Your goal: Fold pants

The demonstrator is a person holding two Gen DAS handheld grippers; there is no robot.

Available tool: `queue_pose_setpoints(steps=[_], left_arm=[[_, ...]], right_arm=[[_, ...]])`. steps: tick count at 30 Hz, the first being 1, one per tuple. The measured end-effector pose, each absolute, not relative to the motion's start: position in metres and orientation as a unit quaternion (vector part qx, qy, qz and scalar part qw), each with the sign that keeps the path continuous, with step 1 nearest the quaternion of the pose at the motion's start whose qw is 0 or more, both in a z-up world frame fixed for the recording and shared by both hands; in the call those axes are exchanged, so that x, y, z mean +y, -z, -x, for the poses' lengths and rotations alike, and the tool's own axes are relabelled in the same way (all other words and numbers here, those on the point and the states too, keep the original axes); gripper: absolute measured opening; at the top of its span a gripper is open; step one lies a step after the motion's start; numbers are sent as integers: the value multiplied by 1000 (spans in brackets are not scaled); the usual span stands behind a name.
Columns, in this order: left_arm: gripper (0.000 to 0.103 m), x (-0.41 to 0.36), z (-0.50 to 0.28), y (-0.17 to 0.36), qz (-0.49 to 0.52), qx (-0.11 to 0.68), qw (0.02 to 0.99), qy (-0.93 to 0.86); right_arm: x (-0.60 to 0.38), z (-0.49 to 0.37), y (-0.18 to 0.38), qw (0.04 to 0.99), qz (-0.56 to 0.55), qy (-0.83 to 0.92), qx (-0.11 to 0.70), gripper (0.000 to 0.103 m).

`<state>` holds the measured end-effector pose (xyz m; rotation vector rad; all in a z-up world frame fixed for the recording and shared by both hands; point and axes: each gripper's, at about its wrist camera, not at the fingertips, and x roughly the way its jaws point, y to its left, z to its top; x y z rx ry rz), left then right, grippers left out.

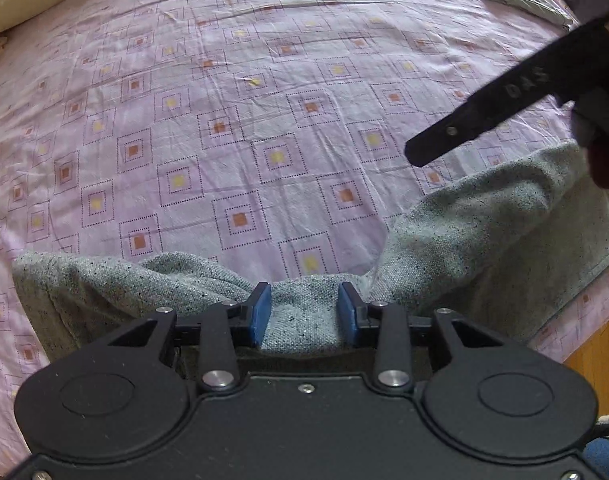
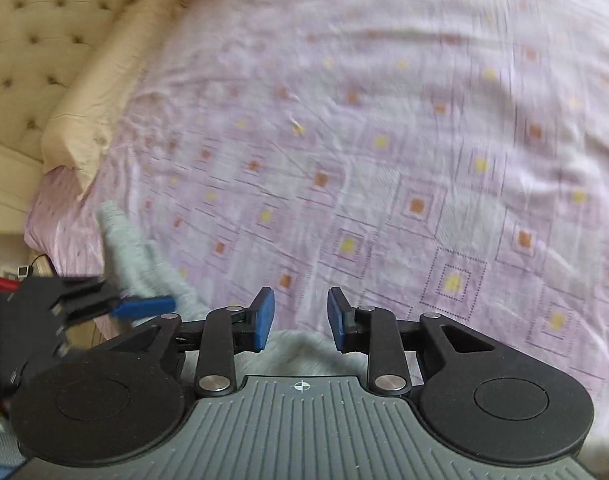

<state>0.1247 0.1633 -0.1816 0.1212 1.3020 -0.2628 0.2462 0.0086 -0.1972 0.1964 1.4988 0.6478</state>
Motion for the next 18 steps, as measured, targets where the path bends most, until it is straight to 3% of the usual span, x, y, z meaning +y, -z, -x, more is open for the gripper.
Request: queue_pose_setpoints(steps=[5, 8, 13, 14, 16, 18], left_arm=[[45, 159, -116, 180, -79, 591, 792, 131], [45, 159, -117, 181, -84, 590, 792, 135], [45, 163, -124, 181, -74, 594, 789, 136], [45, 163, -127, 181, -73, 596, 788, 136], [45, 164, -133, 182, -70, 599, 786, 137], [45, 165, -141, 181, -65, 602, 784, 136]], right_arm=[[6, -249, 237, 550, -144, -303, 765, 30], [2, -235, 236, 504, -176, -332, 778, 30], [3, -210, 196, 560, -176, -401, 703, 27], [5, -207, 190, 575, -173, -408, 688, 25], [5, -199, 176, 605, -165, -415, 659, 8], [6, -195, 163, 641, -136, -414, 631, 6]])
